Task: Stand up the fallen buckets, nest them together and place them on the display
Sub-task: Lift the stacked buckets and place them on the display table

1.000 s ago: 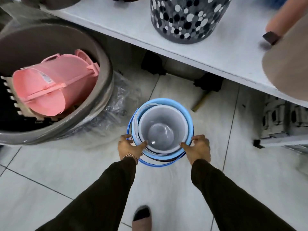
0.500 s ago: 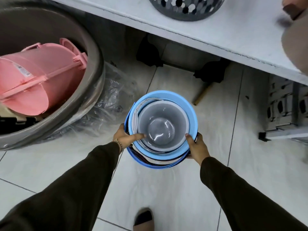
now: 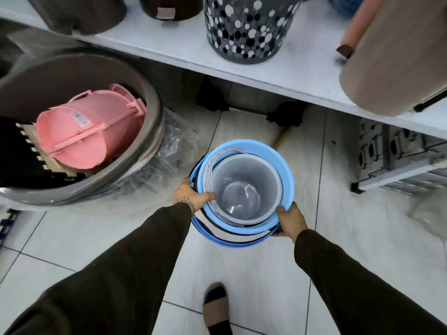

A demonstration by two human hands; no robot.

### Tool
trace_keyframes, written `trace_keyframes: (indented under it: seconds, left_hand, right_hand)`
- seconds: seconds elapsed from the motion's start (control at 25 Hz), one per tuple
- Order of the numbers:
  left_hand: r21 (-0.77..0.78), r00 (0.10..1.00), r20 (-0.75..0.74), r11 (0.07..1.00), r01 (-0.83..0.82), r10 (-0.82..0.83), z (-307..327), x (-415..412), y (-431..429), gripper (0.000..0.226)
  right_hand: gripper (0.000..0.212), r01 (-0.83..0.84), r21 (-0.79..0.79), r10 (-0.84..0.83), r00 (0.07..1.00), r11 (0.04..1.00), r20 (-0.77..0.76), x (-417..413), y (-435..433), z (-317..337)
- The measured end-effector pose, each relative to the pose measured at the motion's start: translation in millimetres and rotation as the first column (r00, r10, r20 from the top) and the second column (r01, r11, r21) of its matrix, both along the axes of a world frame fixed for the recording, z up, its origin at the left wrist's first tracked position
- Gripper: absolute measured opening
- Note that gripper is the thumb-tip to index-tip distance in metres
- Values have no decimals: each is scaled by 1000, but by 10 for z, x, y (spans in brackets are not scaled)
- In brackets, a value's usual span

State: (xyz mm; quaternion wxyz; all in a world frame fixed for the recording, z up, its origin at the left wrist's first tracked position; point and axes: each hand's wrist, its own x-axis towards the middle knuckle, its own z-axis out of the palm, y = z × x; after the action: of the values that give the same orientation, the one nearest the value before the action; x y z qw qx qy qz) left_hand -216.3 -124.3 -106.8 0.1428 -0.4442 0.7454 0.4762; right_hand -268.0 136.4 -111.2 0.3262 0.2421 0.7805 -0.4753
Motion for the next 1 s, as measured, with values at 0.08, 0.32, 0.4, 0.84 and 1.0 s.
trace_keyframes:
  seconds: [0.08,0.32,0.4,0.84,1.0]
  left_hand:
    - [-53,1000,-17,998,25,-26,466,130,48,83]
    - [-66,984,-171,997,45,-55,2278,535,79,88]
    - [-64,967,-249,997,44,-58,2952,652,63,81]
    - [-195,814,-563,980,34,-140,5962,350,-189,84]
    - [-192,744,-653,981,18,-142,6490,-303,-438,74]
  right_hand:
    - [30,-12,11,12,999,1000,-35,100,45,436]
    - [18,-3,-12,2,990,1000,-141,433,103,2259]
    - [19,-6,-19,3,983,1000,-181,551,121,2951]
    - [39,-43,53,66,792,998,-607,167,-59,5973]
    - [34,-47,25,51,725,999,-687,-490,-317,6532]
